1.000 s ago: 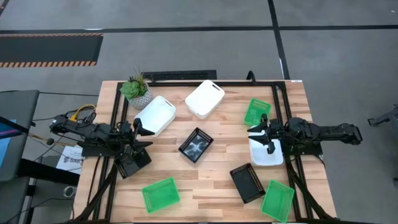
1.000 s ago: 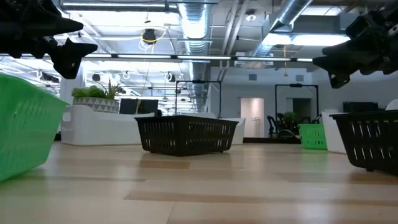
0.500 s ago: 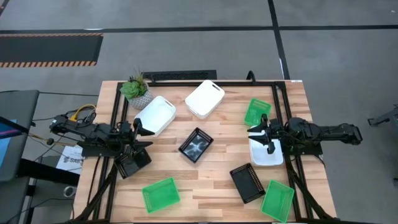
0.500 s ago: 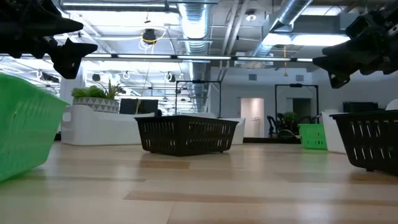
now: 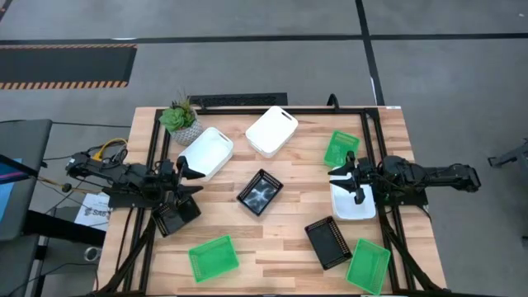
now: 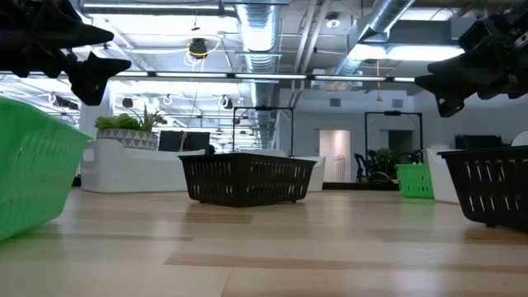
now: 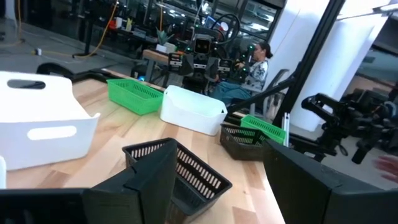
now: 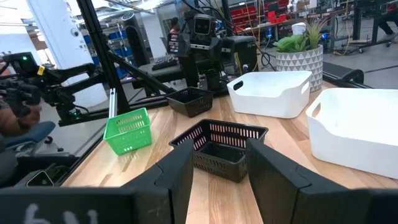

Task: Stack baskets by color
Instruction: Stack the left white bin on top of the top white bin

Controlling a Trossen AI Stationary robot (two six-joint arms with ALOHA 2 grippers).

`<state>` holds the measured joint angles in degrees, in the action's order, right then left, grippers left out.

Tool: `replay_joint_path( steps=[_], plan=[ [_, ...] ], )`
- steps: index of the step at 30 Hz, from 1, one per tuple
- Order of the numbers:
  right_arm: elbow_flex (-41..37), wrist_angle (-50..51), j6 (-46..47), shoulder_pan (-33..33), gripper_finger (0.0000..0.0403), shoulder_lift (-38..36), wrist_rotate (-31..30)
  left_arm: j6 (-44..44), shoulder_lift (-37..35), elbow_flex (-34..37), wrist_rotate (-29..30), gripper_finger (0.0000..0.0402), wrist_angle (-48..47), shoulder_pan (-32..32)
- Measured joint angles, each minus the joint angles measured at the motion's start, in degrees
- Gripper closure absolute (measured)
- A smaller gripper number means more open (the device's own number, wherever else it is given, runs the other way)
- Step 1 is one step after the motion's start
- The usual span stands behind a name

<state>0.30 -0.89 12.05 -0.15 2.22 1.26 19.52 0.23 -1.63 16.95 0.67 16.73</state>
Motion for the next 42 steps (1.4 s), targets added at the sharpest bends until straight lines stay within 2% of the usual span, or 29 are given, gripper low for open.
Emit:
replay_joint_path(
  steps=[8, 13, 18, 24, 36, 39, 42],
  plan=[
    [0.00, -0.06, -0.08, 0.00, 0.0233, 0.01, 0.00, 0.70, 0.00, 0.00, -0.02, 0.0178, 0.04, 0.00],
    [0.00, -2.03, -0.07, -0.01, 0.0233, 0.02, -0.02, -3.88, 0.00, 0.00, 0.24, 0.0178, 0.07, 0.00],
    [0.00, -4.07, -0.07, -0.01, 0.0233, 0.02, -0.02, -4.11, 0.00, 0.01, 0.15, 0.0178, 0.08, 0.00],
    [0.00, -5.55, 0.00, 0.01, 0.0233, 0.01, -0.66, -5.24, 0.00, 0.04, 4.38, 0.0178, 1.82, 0.00],
    [0.00, -6.45, 1.30, -0.45, 0.0235, 0.02, -1.71, 3.10, 0.00, 0.04, 7.62, 0.0178, 4.48, 0.00],
    [0.00, -7.90, 5.14, -0.42, 0.0237, 0.02, -5.53, 7.76, 0.00, 0.04, 7.94, 0.0178, 7.20, 0.00],
    [0.00, -9.32, 8.54, -0.43, 0.0238, 0.00, -9.76, 7.83, 0.00, 0.04, 7.11, 0.0178, 12.00, 0.00]
  ],
)
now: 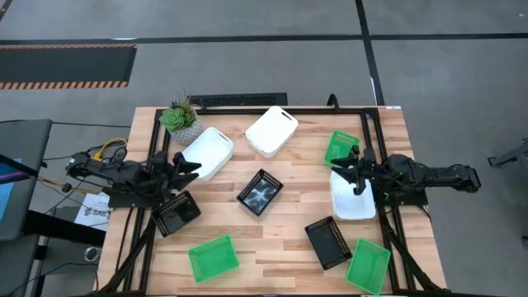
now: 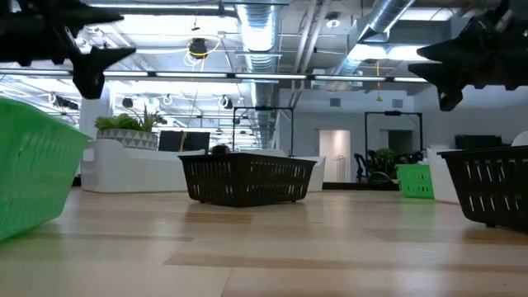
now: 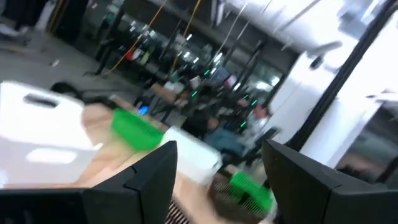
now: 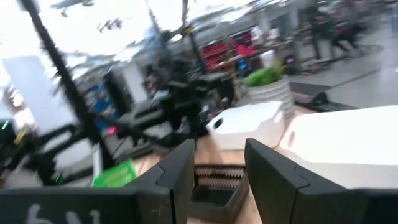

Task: Stack baskets by color
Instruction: Stack the left white bin on top of the top white bin

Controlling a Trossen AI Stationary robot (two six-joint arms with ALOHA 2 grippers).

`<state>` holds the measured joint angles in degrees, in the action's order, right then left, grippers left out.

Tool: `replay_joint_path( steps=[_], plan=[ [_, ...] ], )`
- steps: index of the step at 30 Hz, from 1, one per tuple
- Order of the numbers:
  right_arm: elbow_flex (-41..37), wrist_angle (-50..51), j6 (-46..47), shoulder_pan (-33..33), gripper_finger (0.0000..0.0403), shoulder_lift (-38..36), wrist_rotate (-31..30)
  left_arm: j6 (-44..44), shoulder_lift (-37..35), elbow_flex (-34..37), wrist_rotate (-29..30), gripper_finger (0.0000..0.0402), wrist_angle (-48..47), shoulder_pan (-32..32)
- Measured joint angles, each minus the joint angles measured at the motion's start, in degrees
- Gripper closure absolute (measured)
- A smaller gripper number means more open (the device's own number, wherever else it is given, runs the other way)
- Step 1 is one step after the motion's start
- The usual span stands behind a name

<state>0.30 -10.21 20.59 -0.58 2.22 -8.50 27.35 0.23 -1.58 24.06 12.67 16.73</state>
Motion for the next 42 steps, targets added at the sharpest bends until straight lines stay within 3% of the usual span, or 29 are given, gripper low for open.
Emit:
replay_joint_path(
  steps=[4, 9, 16, 20, 27, 30, 36, 42],
  plan=[
    [0.00, -2.58, 0.40, 0.00, 0.0237, 0.02, -2.44, -0.99, 0.00, -0.12, -0.47, 0.0178, 5.27, 0.00],
    [0.44, -9.60, 0.41, 0.00, 0.0237, 0.00, -2.55, 1.72, 1.63, -4.87, 4.37, 0.0178, 0.97, -0.02],
    [4.93, -9.91, -3.83, 0.00, 0.0235, 0.03, -5.81, 3.42, 12.36, -21.85, 9.95, 0.0178, -18.76, -0.02],
    [7.37, -4.16, -4.08, 0.00, 0.0234, 0.02, -13.16, 6.71, 22.43, -33.44, 16.03, 0.0178, -33.31, -0.70],
    [9.56, 9.95, 0.20, 0.00, 0.0234, 1.35, -21.74, 9.53, 39.06, -48.51, 17.00, 0.0178, -54.40, -7.90],
    [9.62, 11.73, 2.12, 0.00, 0.0234, 2.97, -23.03, 8.86, 43.34, -52.04, 12.10, 0.0178, -57.82, -12.91],
    [9.73, 11.51, 2.39, 0.00, 0.0240, 7.66, -23.05, 3.16, 46.67, -55.06, -7.92, 0.0178, -59.57, -26.86],
    [9.84, 11.32, 3.14, 0.02, 0.0247, 12.86, -23.00, -3.06, 49.21, -55.10, -16.48, 0.0178, -63.30, -39.87]
  ],
)
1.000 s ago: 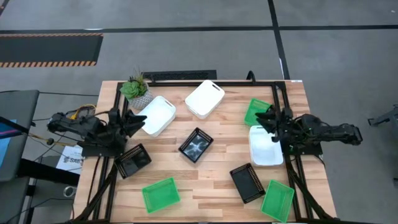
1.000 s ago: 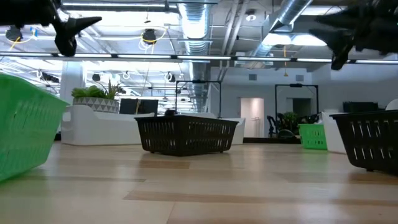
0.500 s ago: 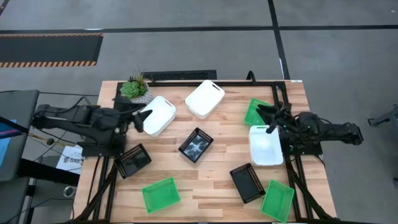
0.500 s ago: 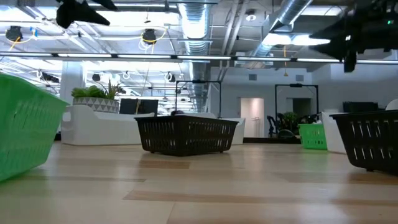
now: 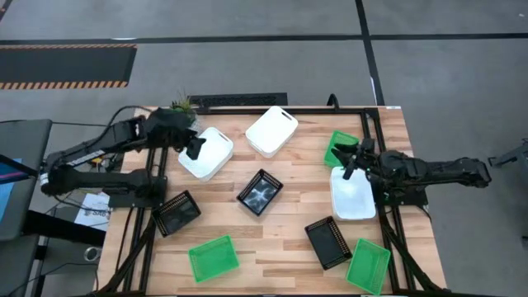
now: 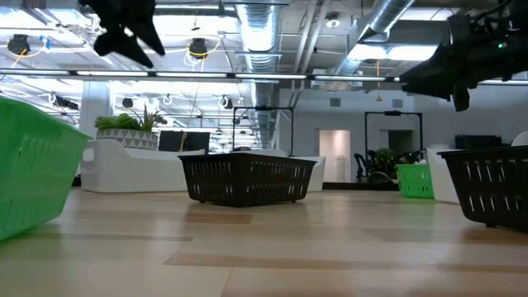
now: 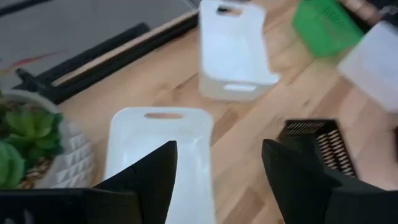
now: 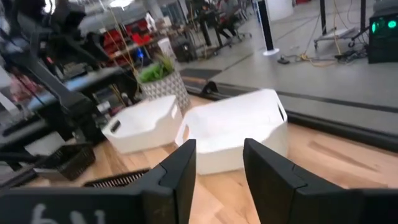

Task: Stack baskets by color
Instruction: Stack the left white bin on top of the top white bin

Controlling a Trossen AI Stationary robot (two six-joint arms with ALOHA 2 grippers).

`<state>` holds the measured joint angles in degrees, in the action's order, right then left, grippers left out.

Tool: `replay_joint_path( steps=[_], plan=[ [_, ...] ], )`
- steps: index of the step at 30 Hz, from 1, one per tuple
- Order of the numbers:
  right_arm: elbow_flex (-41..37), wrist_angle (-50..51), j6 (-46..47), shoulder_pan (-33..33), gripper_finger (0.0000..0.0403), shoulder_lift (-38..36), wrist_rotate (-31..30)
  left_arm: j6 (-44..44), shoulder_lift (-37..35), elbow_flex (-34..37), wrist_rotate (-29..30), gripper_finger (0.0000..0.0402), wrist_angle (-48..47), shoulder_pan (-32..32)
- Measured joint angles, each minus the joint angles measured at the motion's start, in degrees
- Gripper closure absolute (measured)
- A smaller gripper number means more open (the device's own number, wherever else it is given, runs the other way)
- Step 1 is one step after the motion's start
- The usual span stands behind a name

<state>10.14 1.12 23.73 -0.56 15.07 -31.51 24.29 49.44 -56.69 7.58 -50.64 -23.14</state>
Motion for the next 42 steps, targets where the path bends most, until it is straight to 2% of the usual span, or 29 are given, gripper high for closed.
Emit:
replay_joint_path(
  steps=[6, 13, 22, 29, 35, 42],
  plan=[
    [2.96, 0.42, 0.41, 0.09, 0.0257, 6.17, 0.34, -4.41, 5.69, 0.00, -2.04, 0.0178, -0.13, -5.44],
    [5.81, 2.10, 0.31, 0.17, 0.0268, 11.72, 1.46, -5.52, 13.58, 0.00, -3.91, 0.0178, 0.49, -5.18],
    [5.87, 2.92, 1.35, 0.15, 0.0271, 15.28, 1.55, -3.23, 18.79, 0.00, -3.59, 0.0178, 0.66, 0.18],
    [5.87, 3.03, 1.42, 0.15, 0.0273, 17.27, 1.59, 0.21, 21.42, 0.07, 4.83, 0.0178, -0.08, 7.06],
    [5.87, 2.96, 1.42, 0.15, 0.0274, 17.60, 1.57, 0.92, 25.84, 0.98, 5.37, 0.0178, 1.49, 10.39],
    [5.87, 3.00, 1.42, 0.15, 0.0274, 17.59, 1.60, 1.89, 32.45, 1.64, 7.80, 0.0178, 1.80, 11.41]
  ],
)
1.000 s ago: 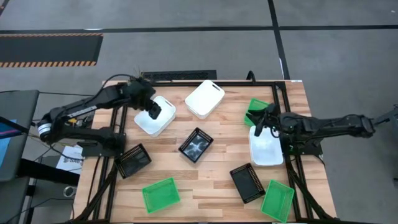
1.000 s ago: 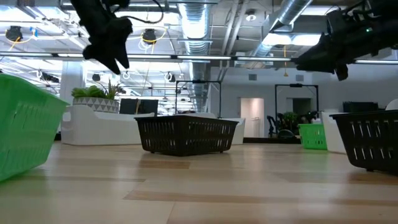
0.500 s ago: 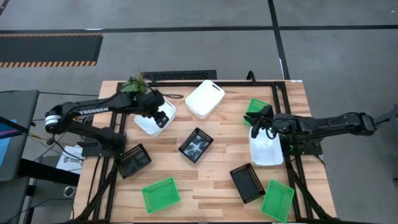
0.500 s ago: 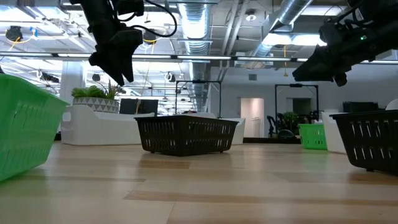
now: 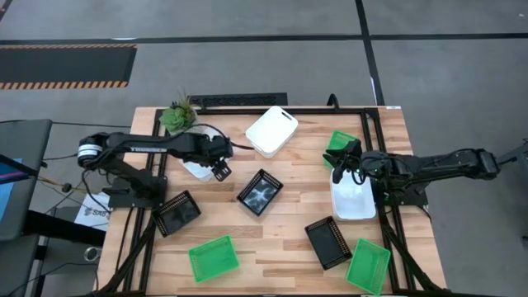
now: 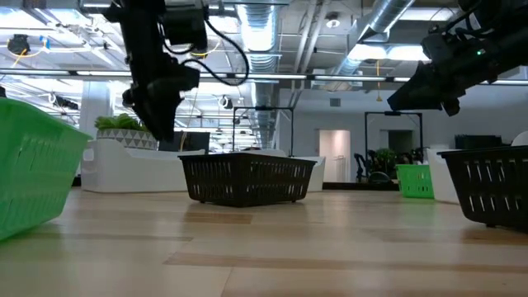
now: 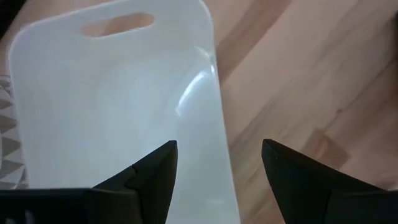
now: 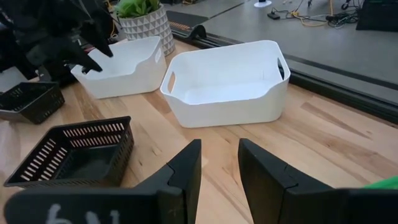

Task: Stack baskets by color
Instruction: Stack the left white bin on top of the top white bin

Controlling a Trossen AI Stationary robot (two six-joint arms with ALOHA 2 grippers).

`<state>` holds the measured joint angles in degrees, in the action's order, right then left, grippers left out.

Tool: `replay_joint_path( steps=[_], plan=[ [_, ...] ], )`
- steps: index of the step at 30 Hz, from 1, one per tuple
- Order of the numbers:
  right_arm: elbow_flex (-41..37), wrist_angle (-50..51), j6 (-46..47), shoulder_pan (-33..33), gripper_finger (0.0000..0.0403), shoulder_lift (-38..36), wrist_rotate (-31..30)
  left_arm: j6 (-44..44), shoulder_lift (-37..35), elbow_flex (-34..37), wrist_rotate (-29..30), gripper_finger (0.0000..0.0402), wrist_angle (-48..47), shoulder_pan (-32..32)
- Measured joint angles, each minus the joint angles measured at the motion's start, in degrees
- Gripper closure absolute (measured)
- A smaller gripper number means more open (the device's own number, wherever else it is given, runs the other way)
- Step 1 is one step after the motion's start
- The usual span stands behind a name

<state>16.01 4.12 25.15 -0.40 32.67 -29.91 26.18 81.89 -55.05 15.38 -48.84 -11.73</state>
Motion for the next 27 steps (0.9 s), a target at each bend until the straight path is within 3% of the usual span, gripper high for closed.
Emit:
replay_joint_path(
  steps=[7, 16, 20, 25, 27],
  plan=[
    [0.00, 0.14, 0.00, 0.00, 0.0274, 0.00, 0.04, -0.55, 6.44, 0.00, 2.71, 0.0178, 0.07, 0.21],
    [0.00, 0.22, -0.04, -0.01, 0.0274, 0.00, 0.07, -0.67, 14.81, -0.02, 1.40, 0.0187, 1.17, 0.22],
    [0.00, 0.24, -0.04, -0.01, 0.0274, 0.00, 0.09, -0.35, 17.59, -0.07, -0.27, 0.0248, 0.88, 0.25],
    [0.00, 0.26, -0.04, -0.02, 0.0274, 0.00, 0.08, -0.20, 18.14, -0.21, -0.35, 0.0372, 0.75, 0.33],
    [0.00, 0.26, -0.05, -0.02, 0.0274, 0.00, 0.09, -0.29, 18.10, -0.11, 0.42, 0.0390, 0.43, 0.25]
  ],
)
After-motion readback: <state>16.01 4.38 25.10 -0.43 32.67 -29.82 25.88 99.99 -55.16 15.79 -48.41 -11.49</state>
